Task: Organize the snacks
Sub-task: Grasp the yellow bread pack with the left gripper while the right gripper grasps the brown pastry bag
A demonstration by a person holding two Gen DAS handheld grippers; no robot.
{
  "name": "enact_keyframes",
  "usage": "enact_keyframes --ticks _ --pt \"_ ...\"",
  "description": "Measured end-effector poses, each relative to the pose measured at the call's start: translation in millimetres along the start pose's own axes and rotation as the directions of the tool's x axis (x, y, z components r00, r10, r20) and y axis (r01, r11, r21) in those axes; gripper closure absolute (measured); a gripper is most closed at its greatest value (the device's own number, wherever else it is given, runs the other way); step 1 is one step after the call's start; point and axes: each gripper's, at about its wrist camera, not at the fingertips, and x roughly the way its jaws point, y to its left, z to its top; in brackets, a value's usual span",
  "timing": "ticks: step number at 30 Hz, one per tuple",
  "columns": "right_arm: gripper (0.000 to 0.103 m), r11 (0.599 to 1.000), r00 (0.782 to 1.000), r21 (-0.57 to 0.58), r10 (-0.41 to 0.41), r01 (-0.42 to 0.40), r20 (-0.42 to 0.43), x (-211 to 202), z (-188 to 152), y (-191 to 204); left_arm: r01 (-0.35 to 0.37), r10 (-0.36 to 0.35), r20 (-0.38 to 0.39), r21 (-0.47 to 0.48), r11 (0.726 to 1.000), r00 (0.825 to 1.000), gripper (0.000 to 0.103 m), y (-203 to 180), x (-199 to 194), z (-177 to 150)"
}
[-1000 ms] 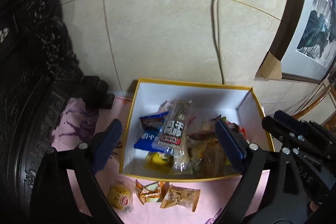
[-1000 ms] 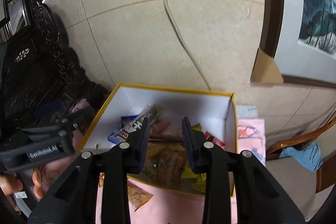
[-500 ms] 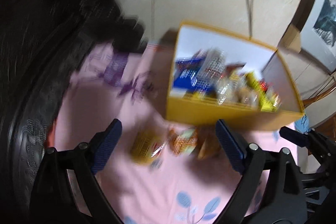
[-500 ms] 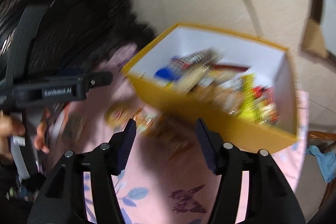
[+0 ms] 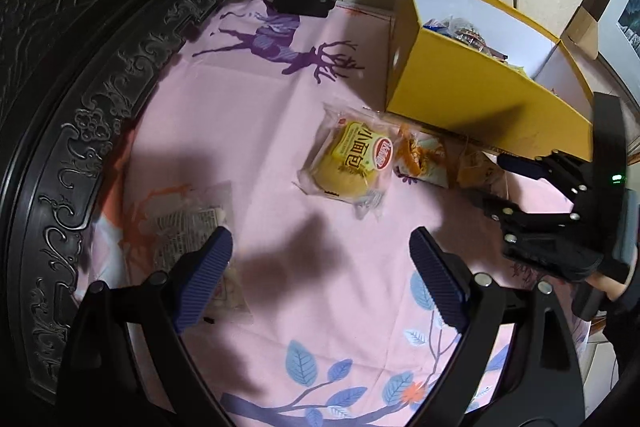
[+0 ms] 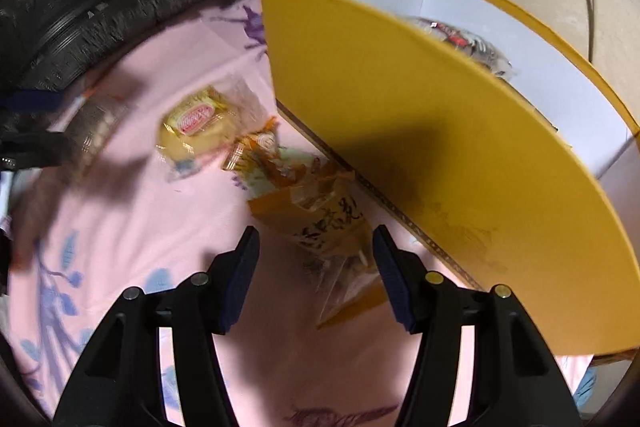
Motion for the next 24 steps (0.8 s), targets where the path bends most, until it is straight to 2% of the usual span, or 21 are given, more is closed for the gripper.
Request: enact_keyframes --ticks 1,2,3,5,8,14,18,20,24 --pt "0.044 1.000 1.000 -0.008 -0.012 0.012 -0.010 5.6 -0.2 0.7 0.003 -0.003 -0.001 -0.001 1.000 1.000 0.011 -0.6 2.0 1.4" --pt "0.049 1.000 1.000 -0.015 -0.027 0.027 -0.005 9.3 -1.4 1.2 0.001 -0.001 -0.001 0.000 1.000 1.000 0.011 -1.6 4.1 3.0" --pt "0.059 0.999 0.999 -0.016 -0.045 0.045 0.006 9.3 -3.1 1.5 -0.001 0.001 -0.003 0.002 1.000 1.000 0.011 -3.8 7.9 6.0" --pt "0.073 1.000 1.000 0.018 -0.026 0.026 0.008 5.8 -5.2 -2.7 0.012 -0.011 -0.002 0.011 1.000 1.000 0.011 -9.1 14.9 11.8" --pt "0.078 0.995 1.000 0.095 0.016 -0.016 0.003 -9.2 -17.5 -10.2 0.013 -0.012 -0.004 0.050 0.999 1.000 0.011 -21.3 32.0 20.5" --pt "0.081 0.985 0.999 0.165 0.049 -0.047 -0.006 -41.4 -60.5 -5.6 -0.006 0.010 -0.035 0.123 0.992 0.999 0.011 -38.0 69.3 31.7" --pt "0.081 0.963 0.998 0.261 0.063 -0.060 -0.001 -61.1 -93.1 -4.8 -0.015 0.021 -0.040 0.138 0.990 0.999 0.013 -38.3 87.2 35.5" --pt "0.081 0.947 0.998 0.317 0.056 -0.053 0.000 -65.4 -104.1 -7.3 -0.024 0.031 -0.050 0.143 0.989 0.998 0.025 -36.5 96.3 37.3" --pt "0.081 0.902 0.999 0.431 0.044 -0.034 -0.013 -64.6 -122.2 -14.3 -0.025 0.038 -0.078 0.154 0.988 0.996 0.029 -35.6 111.5 35.4"
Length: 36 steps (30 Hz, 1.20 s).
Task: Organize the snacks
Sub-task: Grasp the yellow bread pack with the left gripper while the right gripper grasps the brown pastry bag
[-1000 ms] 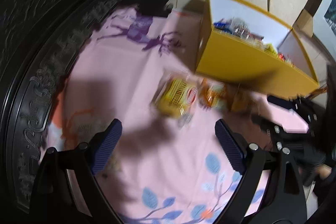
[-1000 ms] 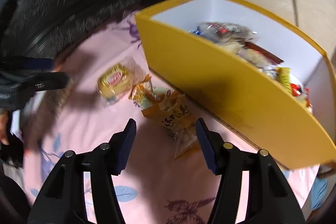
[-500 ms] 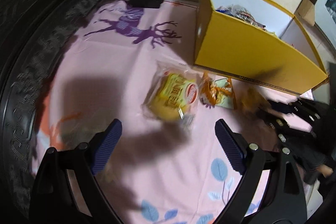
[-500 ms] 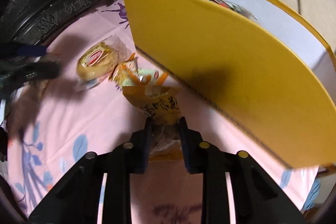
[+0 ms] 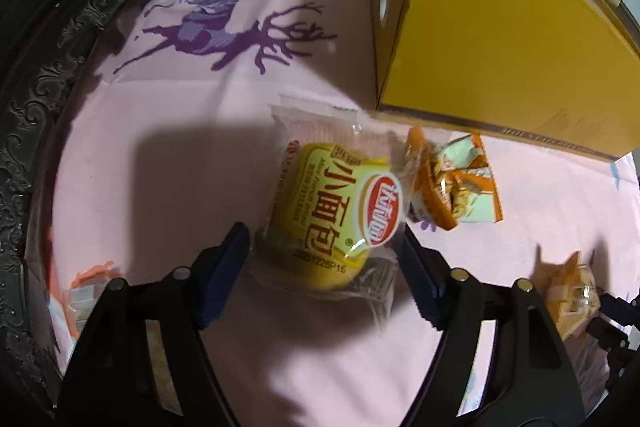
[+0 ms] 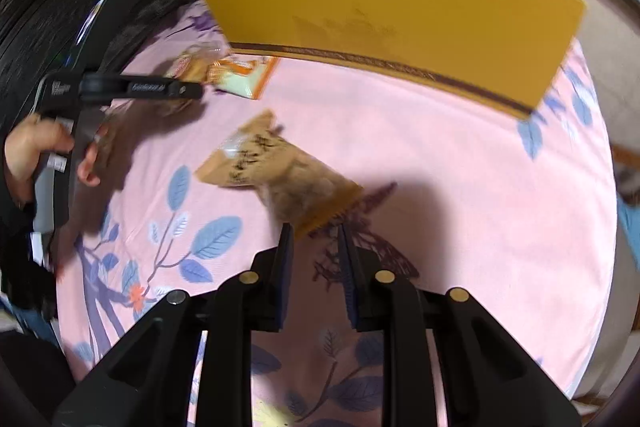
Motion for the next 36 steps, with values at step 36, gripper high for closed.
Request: enact_keyframes --ticks 36 --pt "0.070 0.998 0.999 -0.058 0.015 -0.018 -0.050 25.7 43.6 53.2 0.112 -0.114 0.049 0.045 0.993 0.992 0.046 -28.8 -22.6 -7.9"
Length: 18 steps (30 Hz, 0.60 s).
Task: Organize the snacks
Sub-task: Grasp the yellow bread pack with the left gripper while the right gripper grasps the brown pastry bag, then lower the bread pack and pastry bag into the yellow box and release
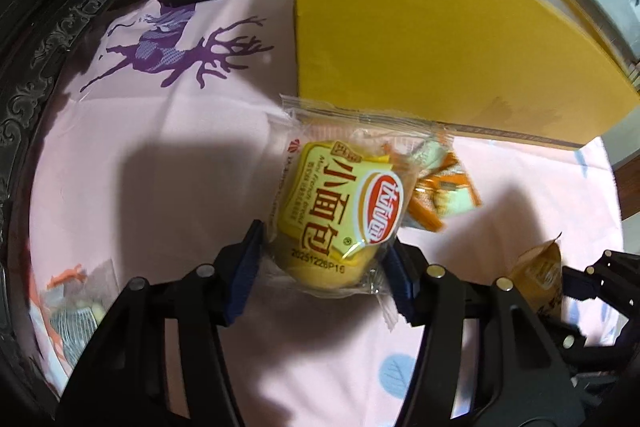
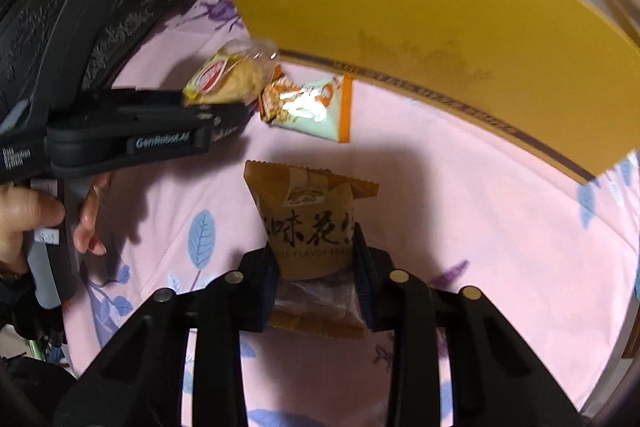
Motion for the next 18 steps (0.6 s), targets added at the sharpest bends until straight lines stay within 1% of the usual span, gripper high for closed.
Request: enact_keyframes --ticks 5,8,12,18 --pt "0.070 0.998 0.998 0.055 -0.007 0.004 0.063 -34.4 -6.6 -11.9 0.045 -0.044 0.052 -0.024 0.999 0.998 0.046 -15.4 -30.7 -7.5" --pt "0.070 0.996 0.996 0.090 -0.015 0.007 0.088 -46.9 -8.2 -19.1 0.084 -0.081 0.075 -0.033 0.996 0.994 0.046 -30.8 -49.3 -9.3" --pt "0.070 0.992 0.993 0.124 -0.035 0.020 0.115 -59.3 -5.8 -24.0 0.116 -0.114 0.067 -0.020 0.993 0.991 0.046 -53.2 -64.7 -9.2" --pt "0.070 0.982 0.985 0.178 -0.088 0.061 0.150 -82.7 -6.1 -33.8 0.123 -0.121 0.071 -0.018 0.992 0.990 0.046 -69.1 -83.2 -1.9"
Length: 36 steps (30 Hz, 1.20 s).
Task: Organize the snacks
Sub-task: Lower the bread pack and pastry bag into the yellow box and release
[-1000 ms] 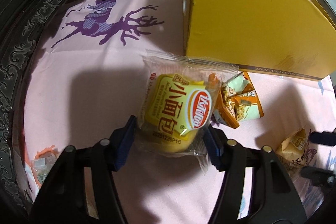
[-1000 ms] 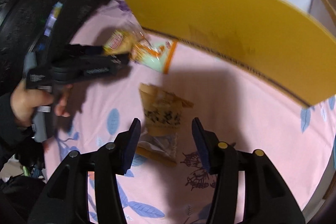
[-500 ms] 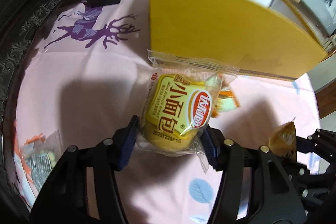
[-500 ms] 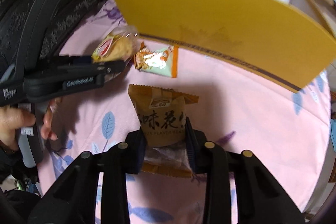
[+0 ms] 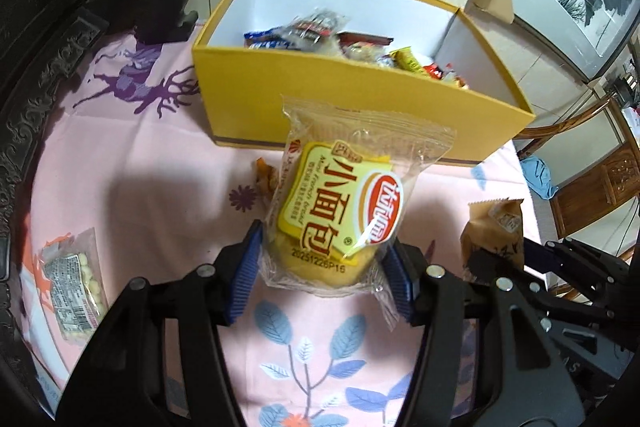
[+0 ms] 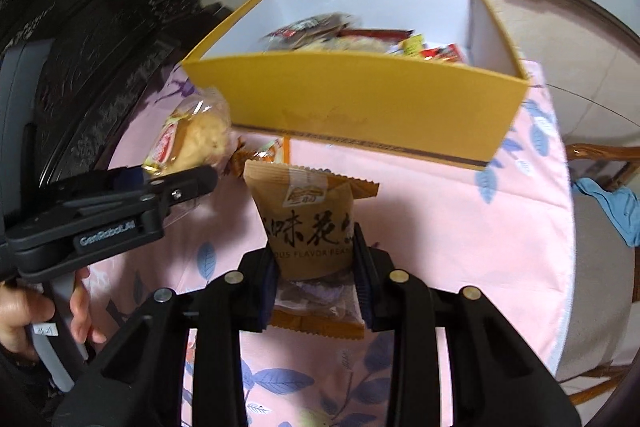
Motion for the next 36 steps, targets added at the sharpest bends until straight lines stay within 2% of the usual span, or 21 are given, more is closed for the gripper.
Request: enact_keyframes --ticks 5,13,23,28,33,34,35,36 --pt "0.070 0.999 0.999 0.030 -0.032 0.031 0.035 -19.5 11.2 -14.2 0.007 -0.007 0.035 0.003 1.000 0.999 0.046 -7.1 -19.2 16.6" --pt "0.070 0.999 0.995 0.019 -0.037 0.035 0.093 -33.6 44.6 -18.5 0.004 -0.006 0.082 0.028 1.000 0.997 0.046 -14.2 -32.6 49.8" --pt "0.070 0.999 0.990 0.012 -0.054 0.052 0.131 -31.7 113.8 -25.4 -0.031 0.026 0.098 0.051 0.998 0.995 0.046 -16.5 -21.0 109.7" --pt "0.070 0.997 0.988 -0.010 -0.069 0.071 0.139 -27.6 131.8 -22.8 -0.072 0.060 0.116 0.098 0.993 0.991 0.046 -26.1 -16.7 137.6" --pt "0.070 0.996 0.984 -0.014 -0.081 0.085 0.160 -27.7 146.0 -21.4 -0.084 0.071 0.144 0.084 0.993 0.987 0.045 -28.1 -17.8 157.7" --pt "0.070 0.996 0.983 -0.011 -0.087 0.090 0.164 -27.3 150.0 -22.5 -0.089 0.077 0.150 0.075 0.993 0.986 0.040 -27.3 -17.4 161.0" --pt "0.069 0.995 0.979 -0.002 -0.097 0.099 0.177 -27.1 156.3 -24.7 -0.098 0.087 0.154 0.064 0.993 0.984 0.018 -26.1 -16.2 165.0" --pt "0.060 0.994 0.975 0.004 -0.107 0.108 0.193 -27.0 161.3 -26.5 -0.125 0.116 0.151 0.053 0.991 0.982 0.007 -24.9 -13.9 170.6"
